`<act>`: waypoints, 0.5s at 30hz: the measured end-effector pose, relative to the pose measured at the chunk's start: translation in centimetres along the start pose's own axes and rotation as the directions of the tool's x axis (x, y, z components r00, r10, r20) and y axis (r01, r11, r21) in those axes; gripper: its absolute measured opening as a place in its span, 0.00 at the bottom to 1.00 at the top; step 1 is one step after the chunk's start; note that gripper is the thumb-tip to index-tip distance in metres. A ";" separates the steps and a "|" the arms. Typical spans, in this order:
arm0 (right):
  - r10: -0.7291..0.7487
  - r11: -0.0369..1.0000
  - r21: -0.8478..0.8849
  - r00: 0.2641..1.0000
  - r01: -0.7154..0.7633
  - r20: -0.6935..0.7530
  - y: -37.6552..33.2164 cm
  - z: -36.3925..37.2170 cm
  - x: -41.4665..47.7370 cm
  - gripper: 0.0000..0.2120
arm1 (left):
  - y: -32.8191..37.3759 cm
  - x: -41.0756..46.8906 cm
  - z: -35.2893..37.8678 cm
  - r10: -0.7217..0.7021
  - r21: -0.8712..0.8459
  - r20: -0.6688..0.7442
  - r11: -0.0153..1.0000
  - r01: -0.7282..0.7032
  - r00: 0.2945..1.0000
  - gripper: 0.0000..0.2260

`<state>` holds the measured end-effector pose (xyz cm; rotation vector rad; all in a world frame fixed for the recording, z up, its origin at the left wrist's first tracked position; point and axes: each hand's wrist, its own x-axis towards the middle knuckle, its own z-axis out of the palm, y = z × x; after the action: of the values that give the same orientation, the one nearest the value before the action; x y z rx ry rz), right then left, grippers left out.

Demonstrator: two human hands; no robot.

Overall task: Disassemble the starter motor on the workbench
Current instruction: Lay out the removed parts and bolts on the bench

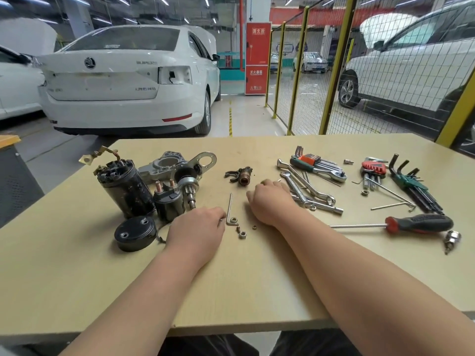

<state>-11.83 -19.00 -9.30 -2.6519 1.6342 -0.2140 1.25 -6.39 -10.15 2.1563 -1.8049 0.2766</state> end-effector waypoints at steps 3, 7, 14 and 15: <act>-0.117 0.993 0.002 0.993 0.117 0.032 -0.9 0.2 -2.3 0.21 | -0.1 1.6 0.0 0.033 0.095 0.101 0.995 -0.043 0.994 0.14; -0.213 0.956 0.215 0.977 0.202 0.030 -1.5 -0.6 -6.5 0.13 | 0.8 3.6 -0.5 0.033 0.169 0.164 0.984 -0.061 0.986 0.13; -0.176 0.947 0.295 0.973 0.126 0.152 -4.1 -0.4 -9.2 0.29 | 2.6 7.9 -0.6 -0.065 0.203 0.317 0.979 -0.001 0.946 0.09; -0.178 0.952 0.278 0.971 0.129 0.158 -4.8 -0.1 -9.4 0.31 | 2.7 8.5 -0.5 -0.071 0.227 0.335 0.974 -0.008 0.940 0.08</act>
<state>-11.74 -8.50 -9.80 -2.5100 1.2495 -0.1743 0.19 -14.42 -6.42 2.5192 -2.0017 0.1067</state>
